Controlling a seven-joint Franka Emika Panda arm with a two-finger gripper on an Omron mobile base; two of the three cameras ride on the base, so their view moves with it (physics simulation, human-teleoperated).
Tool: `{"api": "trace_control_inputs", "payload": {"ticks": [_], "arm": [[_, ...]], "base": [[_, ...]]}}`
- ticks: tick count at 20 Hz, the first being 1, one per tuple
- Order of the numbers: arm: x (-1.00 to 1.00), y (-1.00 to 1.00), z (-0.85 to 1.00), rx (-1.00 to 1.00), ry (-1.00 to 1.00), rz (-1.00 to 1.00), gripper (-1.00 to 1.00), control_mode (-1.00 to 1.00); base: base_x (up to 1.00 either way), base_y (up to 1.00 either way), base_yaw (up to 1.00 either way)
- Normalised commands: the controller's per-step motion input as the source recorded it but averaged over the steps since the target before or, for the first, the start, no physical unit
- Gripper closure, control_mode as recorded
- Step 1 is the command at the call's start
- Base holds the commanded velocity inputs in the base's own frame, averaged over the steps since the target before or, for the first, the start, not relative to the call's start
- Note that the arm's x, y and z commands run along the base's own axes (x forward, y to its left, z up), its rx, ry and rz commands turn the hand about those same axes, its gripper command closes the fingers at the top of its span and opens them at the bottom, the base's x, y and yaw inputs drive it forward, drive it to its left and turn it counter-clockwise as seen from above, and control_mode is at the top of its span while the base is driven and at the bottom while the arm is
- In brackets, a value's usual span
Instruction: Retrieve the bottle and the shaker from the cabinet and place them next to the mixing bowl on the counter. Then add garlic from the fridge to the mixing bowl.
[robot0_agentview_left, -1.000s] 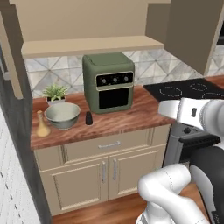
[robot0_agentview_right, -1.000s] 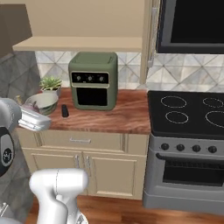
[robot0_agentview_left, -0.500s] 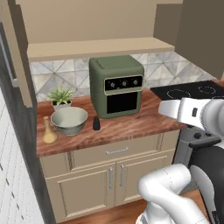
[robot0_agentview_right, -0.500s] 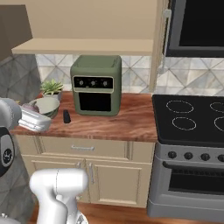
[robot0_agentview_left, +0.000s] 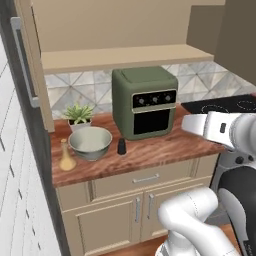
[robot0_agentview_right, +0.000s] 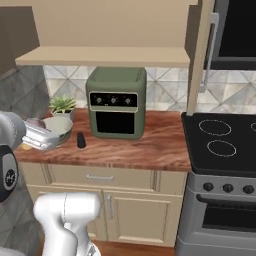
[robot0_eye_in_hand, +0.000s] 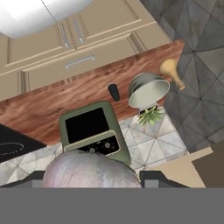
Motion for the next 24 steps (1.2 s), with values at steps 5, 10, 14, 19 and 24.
{"api": "trace_control_inputs", "payload": {"ticks": [5, 10, 14, 19, 24], "arm": [[0.0, 0.0, 0.0, 0.0, 0.0, 0.0, 1.0, 1.0], [0.0, 0.0, 0.0, 0.0, 0.0, 0.0, 1.0, 1.0], [0.0, 0.0, 0.0, 0.0, 0.0, 0.0, 1.0, 1.0], [0.0, 0.0, 0.0, 0.0, 0.0, 0.0, 1.0, 1.0], [0.0, 0.0, 0.0, 0.0, 0.0, 0.0, 1.0, 1.0]], "base": [[0.32, 0.33, 0.0], [0.37, 0.29, 0.0], [0.34, 0.32, 0.0], [0.34, 0.37, 0.0], [0.35, 0.37, 0.0]]}}
